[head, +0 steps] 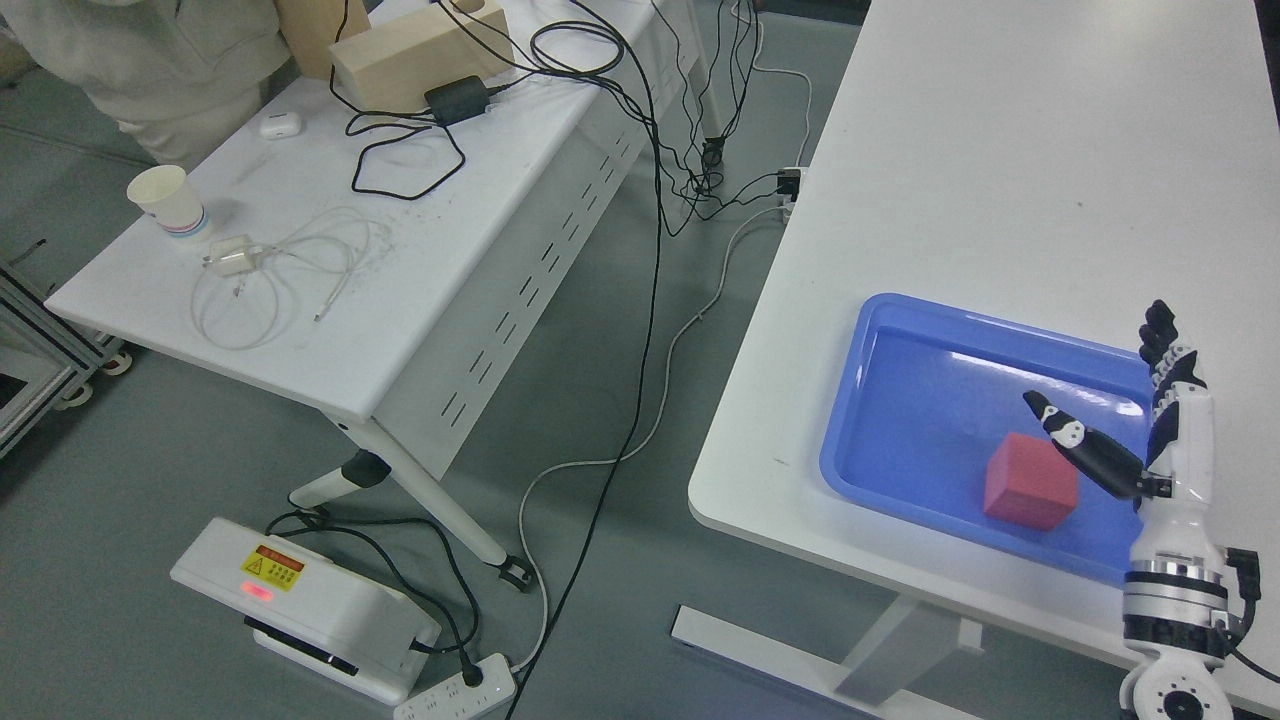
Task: Pick pink block from left shelf to tray
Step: 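Withdraw the open right hand away from the blue tray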
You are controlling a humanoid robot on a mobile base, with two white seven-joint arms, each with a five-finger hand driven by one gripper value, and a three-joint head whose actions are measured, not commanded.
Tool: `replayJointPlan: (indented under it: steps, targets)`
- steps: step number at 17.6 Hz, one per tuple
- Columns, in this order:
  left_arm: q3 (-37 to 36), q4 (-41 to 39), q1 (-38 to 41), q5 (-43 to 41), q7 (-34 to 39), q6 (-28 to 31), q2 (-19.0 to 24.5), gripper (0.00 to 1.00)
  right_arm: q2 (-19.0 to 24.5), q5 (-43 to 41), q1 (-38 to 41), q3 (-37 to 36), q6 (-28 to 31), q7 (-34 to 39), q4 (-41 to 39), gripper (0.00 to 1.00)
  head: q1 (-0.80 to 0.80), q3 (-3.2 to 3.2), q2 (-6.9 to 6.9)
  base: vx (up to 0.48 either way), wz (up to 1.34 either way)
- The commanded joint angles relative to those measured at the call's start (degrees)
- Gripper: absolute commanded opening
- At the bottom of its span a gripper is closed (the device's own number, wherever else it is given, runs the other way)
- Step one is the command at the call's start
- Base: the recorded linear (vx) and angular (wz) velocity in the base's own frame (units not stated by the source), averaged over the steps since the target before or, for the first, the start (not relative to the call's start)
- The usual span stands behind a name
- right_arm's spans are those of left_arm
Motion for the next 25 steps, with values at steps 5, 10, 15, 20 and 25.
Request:
replayJointPlan:
  steps: [5, 10, 15, 20, 25]
  targets:
    - [0.0, -1.0, -1.3, -0.1, 0.0, 0.0, 1.0, 1.00, 0.1, -0.2, -0.1, -0.2, 1.9, 0.9, 0.1, 1.00, 0.00, 0.00, 0.00, -0.065, -0.04]
    - [0.0, -1.0, -1.4, -0.1, 0.0, 0.0, 1.0, 1.00, 0.1, -0.1, -0.2, -0.2, 3.9, 0.9, 0.4, 1.00, 0.00, 0.00, 0.00, -0.147, -0.06]
    - [0.0, -1.0, -1.3, -0.1, 0.0, 0.0, 1.0, 1.00, 0.0, 0.2, -0.6, -0.2, 8.6, 1.0, 1.6, 1.00, 0.00, 0.00, 0.00, -0.138, -0.12]
    - [0.0, -1.0, -1.3, -0.1, 0.0, 0.0, 1.0, 1.00, -0.3, -0.2, -0.5, -0.4, 8.8, 1.1, 2.2, 1.00, 0.00, 0.00, 0.00, -0.124, -0.36]
    - [0.0, -1.0, -1.3, -0.1, 0.0, 0.0, 1.0, 1.00, -0.3, -0.2, -0.5, -0.4, 8.6, 2.3, 2.2, 1.00, 0.00, 0.00, 0.00, -0.131, -0.22]
